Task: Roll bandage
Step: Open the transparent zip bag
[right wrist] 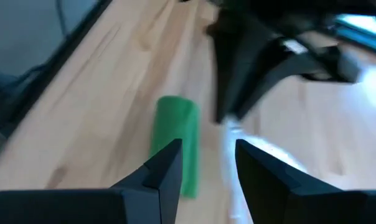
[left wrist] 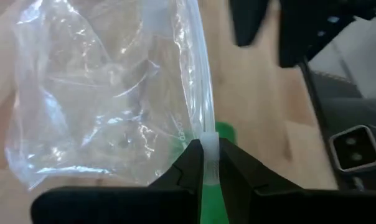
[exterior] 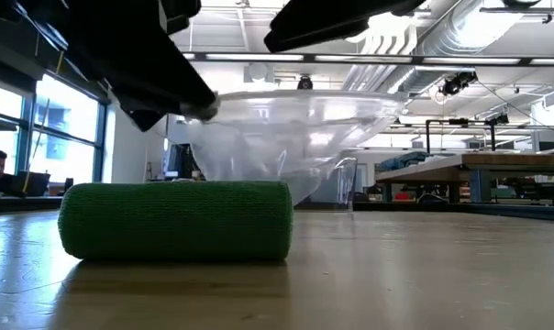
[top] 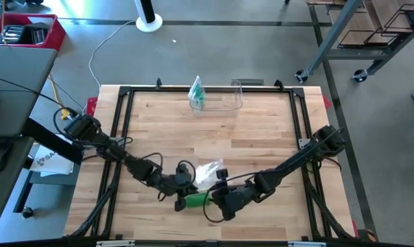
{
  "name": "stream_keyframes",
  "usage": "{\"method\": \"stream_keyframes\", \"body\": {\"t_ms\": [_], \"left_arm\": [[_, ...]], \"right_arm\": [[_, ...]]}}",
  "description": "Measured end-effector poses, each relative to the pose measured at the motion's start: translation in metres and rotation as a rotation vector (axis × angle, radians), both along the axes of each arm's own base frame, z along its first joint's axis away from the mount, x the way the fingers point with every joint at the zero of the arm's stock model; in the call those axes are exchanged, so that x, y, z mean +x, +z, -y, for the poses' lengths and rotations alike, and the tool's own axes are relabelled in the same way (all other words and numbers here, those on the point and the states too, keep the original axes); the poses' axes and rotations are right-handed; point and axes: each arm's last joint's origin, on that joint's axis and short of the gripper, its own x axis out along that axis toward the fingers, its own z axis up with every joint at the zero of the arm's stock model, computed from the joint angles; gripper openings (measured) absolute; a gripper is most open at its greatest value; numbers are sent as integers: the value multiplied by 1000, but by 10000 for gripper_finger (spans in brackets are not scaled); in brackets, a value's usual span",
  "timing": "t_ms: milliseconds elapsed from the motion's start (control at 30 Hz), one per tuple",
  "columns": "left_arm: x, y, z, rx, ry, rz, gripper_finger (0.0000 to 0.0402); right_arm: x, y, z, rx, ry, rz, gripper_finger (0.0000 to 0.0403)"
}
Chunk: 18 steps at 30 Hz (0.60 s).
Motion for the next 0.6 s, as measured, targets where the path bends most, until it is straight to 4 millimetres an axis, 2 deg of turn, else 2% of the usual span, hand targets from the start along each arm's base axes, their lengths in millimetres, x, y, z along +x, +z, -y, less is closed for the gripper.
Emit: {"method": "stream_keyframes", "body": {"t_ms": [167, 433, 600], "left_arm": [[1, 6, 6, -37, -22, 65, 34], [1, 6, 6, -36, -22, 66, 42], [1, 6, 6, -37, -22, 69, 43]], "right_arm": [[1, -3, 0, -45, 27, 0, 139], [4, -4, 4, -43, 20, -10, 136], [9, -16, 7, -46, -6, -38, 117]]}}
